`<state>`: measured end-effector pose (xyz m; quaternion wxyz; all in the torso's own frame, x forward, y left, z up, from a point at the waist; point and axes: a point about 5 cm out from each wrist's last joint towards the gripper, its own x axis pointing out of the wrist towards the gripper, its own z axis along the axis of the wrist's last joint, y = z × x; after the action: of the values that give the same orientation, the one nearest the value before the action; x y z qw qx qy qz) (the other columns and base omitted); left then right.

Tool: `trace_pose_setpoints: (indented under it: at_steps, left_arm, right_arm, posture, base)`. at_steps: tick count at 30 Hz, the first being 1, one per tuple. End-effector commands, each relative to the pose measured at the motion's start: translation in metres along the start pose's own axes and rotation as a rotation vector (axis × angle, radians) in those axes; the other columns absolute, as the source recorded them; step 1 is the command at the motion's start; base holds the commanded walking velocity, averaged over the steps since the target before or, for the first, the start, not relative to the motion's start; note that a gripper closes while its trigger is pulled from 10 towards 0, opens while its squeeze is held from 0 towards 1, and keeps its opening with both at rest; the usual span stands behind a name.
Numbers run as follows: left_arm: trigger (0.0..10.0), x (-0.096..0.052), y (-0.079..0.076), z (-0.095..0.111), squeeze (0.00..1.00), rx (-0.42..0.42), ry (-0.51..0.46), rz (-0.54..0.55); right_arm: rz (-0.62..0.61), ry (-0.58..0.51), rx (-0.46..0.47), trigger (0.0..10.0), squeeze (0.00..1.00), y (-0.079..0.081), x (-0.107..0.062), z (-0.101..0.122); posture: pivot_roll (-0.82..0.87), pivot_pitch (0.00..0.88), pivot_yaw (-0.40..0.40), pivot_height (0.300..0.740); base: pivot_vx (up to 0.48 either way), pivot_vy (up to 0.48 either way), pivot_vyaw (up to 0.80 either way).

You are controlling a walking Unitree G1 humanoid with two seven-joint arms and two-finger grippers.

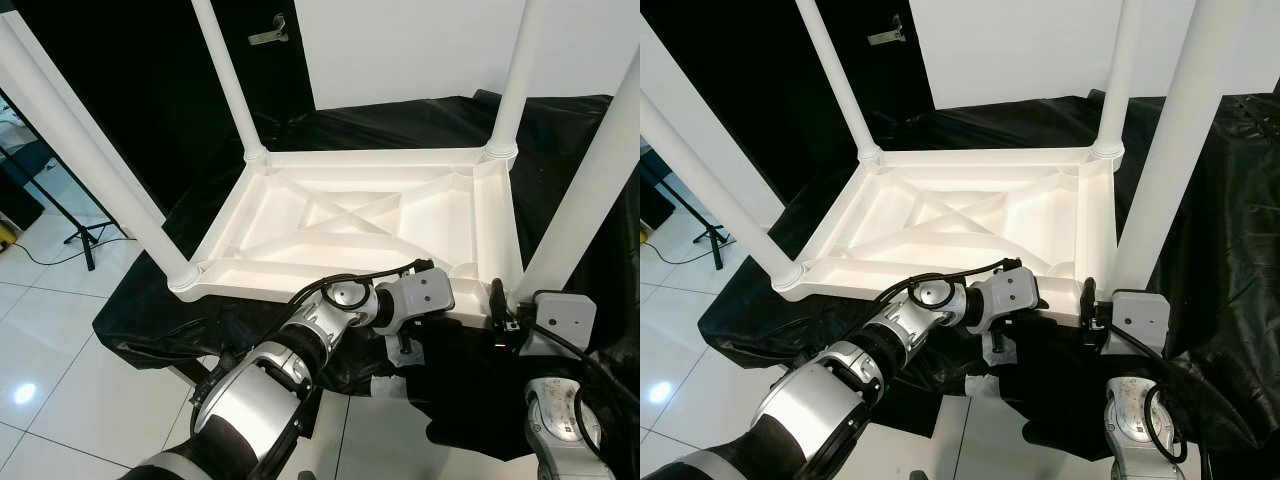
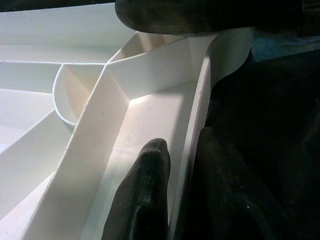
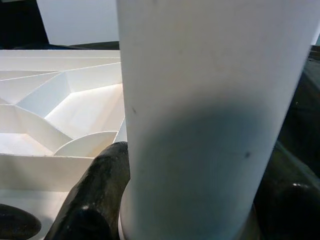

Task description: Building children table

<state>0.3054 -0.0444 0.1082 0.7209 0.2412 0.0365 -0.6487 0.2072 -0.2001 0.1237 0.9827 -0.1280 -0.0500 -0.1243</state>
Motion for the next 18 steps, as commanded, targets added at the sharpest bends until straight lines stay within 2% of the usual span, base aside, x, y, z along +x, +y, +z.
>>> trace_pose_setpoints:
  at_steps: [1, 2, 4, 6, 8, 9, 10, 13, 14, 18]
  left_arm:
    - [10.0, 0.005, -0.012, -0.019, 0.0, -0.094, 0.067, 0.051]
    - [10.0, 0.006, -0.013, -0.019, 0.0, -0.094, 0.066, 0.051]
    - [10.0, 0.006, -0.012, -0.018, 0.0, -0.093, 0.066, 0.051]
    - [10.0, 0.006, -0.012, -0.018, 0.0, -0.092, 0.065, 0.052]
    - [10.0, 0.006, -0.012, -0.018, 0.0, -0.092, 0.065, 0.052]
    - [10.0, 0.006, -0.012, -0.018, 0.0, -0.091, 0.066, 0.053]
    - [10.0, 0.006, -0.012, -0.018, 0.0, -0.091, 0.067, 0.053]
    - [10.0, 0.006, -0.012, -0.018, 0.0, -0.091, 0.067, 0.053]
    - [10.0, 0.006, -0.012, -0.019, 0.0, -0.093, 0.067, 0.054]
    - [10.0, 0.006, -0.014, -0.019, 0.0, -0.096, 0.066, 0.052]
  right_arm:
    - [0.008, 0.019, 0.033, 7.8, 0.0, -0.003, -0.006, -0.003]
    - [0.07, 0.004, 0.053, 10.0, 0.99, 0.002, -0.004, -0.001]
    - [0.104, -0.01, 0.068, 10.0, 1.0, 0.005, -0.004, 0.001]
    - [0.184, -0.024, 0.089, 10.0, 1.0, 0.007, 0.0, 0.004]
    - [0.212, -0.026, 0.089, 10.0, 1.0, 0.007, 0.002, 0.005]
    - [0.257, -0.04, 0.077, 10.0, 0.0, 0.008, 0.002, 0.008]
    - [0.303, -0.06, 0.069, 10.0, 0.0, 0.007, 0.003, 0.012]
    - [0.332, -0.078, 0.059, 10.0, 0.0, 0.006, 0.004, 0.016]
    - [0.377, -0.109, 0.039, 10.0, 0.0, -0.001, 0.011, 0.022]
    - [0.421, -0.112, 0.028, 10.0, 0.0, -0.01, 0.017, 0.024]
  posture:
    - [-0.06, 0.0, 0.127, 0.74]
    - [-0.06, 0.0, 0.127, 0.74]
    - [-0.06, 0.0, 0.127, 0.74]
    - [-0.07, 0.0, 0.128, 0.74]
    - [-0.07, 0.0, 0.128, 0.74]
    - [-0.06, 0.0, 0.128, 0.74]
    - [-0.06, 0.0, 0.127, 0.74]
    - [-0.06, 0.0, 0.125, 0.74]
    - [-0.07, 0.0, 0.124, 0.74]
    - [-0.07, 0.0, 0.124, 0.74]
  base:
    - [0.0, 0.0, 0.0]
    - [0.0, 0.0, 0.0]
    - [0.0, 0.0, 0.0]
    - [0.0, 0.0, 0.0]
    - [0.0, 0.0, 0.0]
    - [0.0, 0.0, 0.0]
    - [0.0, 0.0, 0.0]
    - [0.0, 0.0, 0.0]
    - [0.0, 0.0, 0.0]
    - [0.0, 0.0, 0.0]
